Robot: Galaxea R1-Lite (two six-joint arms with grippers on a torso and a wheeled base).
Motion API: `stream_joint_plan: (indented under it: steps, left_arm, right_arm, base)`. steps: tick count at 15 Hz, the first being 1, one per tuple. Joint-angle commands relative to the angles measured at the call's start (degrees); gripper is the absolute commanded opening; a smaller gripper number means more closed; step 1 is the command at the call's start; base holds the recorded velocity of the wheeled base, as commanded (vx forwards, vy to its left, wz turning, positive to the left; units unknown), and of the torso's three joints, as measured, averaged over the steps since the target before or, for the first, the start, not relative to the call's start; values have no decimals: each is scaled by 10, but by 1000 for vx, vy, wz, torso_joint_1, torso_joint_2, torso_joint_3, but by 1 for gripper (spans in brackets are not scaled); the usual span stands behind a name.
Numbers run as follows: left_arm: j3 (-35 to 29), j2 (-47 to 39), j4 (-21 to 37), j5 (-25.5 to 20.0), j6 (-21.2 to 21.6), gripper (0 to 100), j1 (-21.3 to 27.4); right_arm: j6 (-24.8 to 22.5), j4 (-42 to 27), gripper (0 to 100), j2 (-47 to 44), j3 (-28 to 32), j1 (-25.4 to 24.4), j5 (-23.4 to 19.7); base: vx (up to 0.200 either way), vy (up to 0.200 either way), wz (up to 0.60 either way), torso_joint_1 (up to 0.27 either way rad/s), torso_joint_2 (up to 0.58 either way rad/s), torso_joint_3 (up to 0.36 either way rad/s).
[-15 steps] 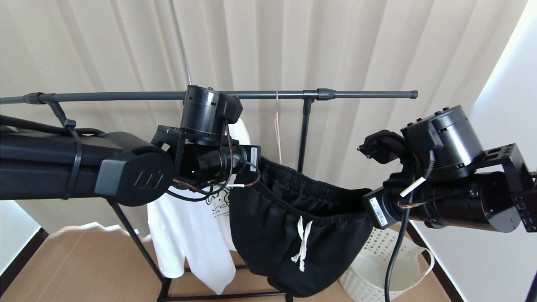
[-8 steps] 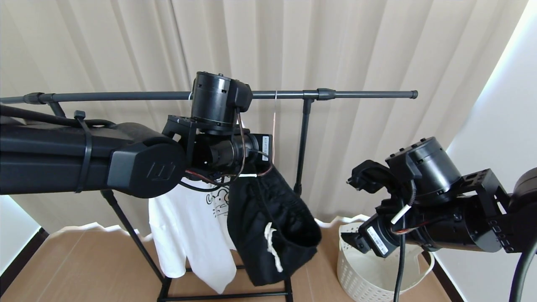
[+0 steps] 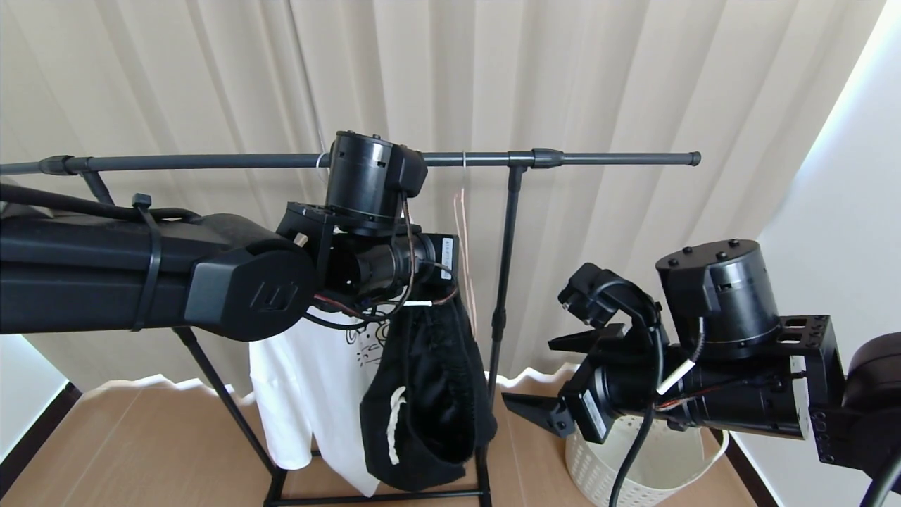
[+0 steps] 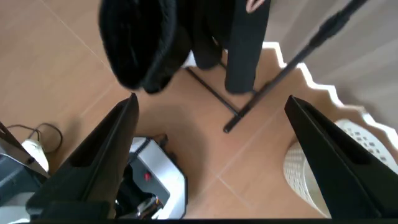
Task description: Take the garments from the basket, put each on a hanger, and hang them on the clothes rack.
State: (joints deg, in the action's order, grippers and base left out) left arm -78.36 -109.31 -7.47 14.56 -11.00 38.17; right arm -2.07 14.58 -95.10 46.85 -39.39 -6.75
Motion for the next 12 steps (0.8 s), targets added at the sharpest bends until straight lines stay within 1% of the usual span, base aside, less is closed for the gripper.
stream_joint_plan:
  steps: [1, 4, 6, 8, 9, 10, 12]
  left_arm:
    - [1, 2, -1, -1, 0, 0, 1]
    - [1, 2, -1, -1, 0, 0, 9]
    - [5, 10, -1, -1, 0, 0, 21]
    - [8, 21, -1, -2, 1, 0, 31]
    - [11, 25, -1, -2, 2, 0, 35]
    - [13, 30, -2, -3, 2, 0, 38]
    - [15, 31, -2, -3, 2, 0, 42]
  right_arm:
    - [-1, 34, 100, -7, -31, -1, -19]
    - [-1, 49, 100, -34, -38, 0, -19]
    - [-6, 77, 100, -55, -39, 23, -19]
    - [-22, 84, 100, -62, -40, 36, -22]
    - [-23, 92, 100, -62, -49, 37, -31]
    - [-25, 105, 100, -62, -58, 37, -50]
    - [-40, 124, 100, -69, -72, 37, -70]
  base:
    - [0, 0, 0, 0, 0, 0]
    - [0, 0, 0, 0, 0, 0]
    - [0, 0, 0, 0, 0, 0]
    - [0, 0, 0, 0, 0, 0]
    - [0, 0, 0, 0, 0, 0]
    - [0, 0, 0, 0, 0, 0]
    - [0, 0, 0, 0, 0, 0]
